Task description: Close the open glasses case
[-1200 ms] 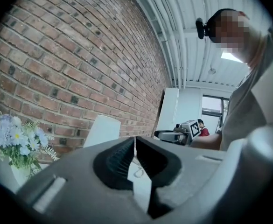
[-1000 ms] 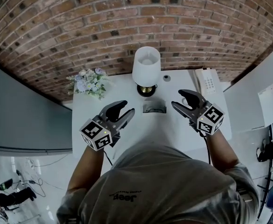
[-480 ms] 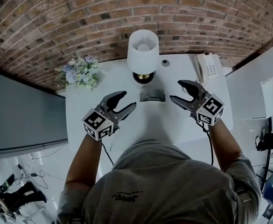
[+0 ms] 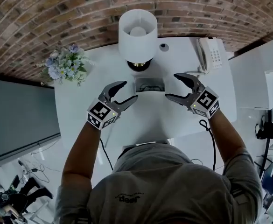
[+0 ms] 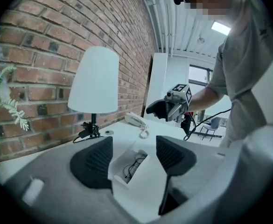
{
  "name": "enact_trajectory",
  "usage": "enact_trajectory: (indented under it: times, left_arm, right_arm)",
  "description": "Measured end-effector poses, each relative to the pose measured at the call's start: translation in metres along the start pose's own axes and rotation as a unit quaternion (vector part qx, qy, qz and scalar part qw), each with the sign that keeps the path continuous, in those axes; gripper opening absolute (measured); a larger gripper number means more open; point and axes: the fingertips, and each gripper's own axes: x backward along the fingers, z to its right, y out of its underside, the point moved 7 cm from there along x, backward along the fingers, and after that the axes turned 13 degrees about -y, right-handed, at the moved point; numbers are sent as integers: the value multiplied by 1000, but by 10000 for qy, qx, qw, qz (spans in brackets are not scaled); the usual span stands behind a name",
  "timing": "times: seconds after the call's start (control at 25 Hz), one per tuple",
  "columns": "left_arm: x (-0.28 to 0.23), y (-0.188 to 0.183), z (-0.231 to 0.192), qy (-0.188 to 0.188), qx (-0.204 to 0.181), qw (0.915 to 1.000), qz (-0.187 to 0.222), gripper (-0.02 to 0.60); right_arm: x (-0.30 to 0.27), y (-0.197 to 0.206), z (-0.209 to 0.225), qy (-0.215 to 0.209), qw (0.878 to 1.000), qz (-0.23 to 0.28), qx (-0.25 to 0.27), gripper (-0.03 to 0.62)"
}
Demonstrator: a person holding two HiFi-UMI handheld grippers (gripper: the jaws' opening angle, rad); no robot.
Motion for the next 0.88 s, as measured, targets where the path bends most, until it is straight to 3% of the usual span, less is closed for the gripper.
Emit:
enact_trajectory:
  times: [0.44,0.88]
  left_arm:
    - [-69,76,-13,94,-891,9934,-717,397]
    - [-101,112,-23,247,-1111,9893,-915,419]
  right_arm:
    - [-49,82,36,41,9968,-804,7,409]
    - [-75,125,57,-97,9917,-1270,176,439]
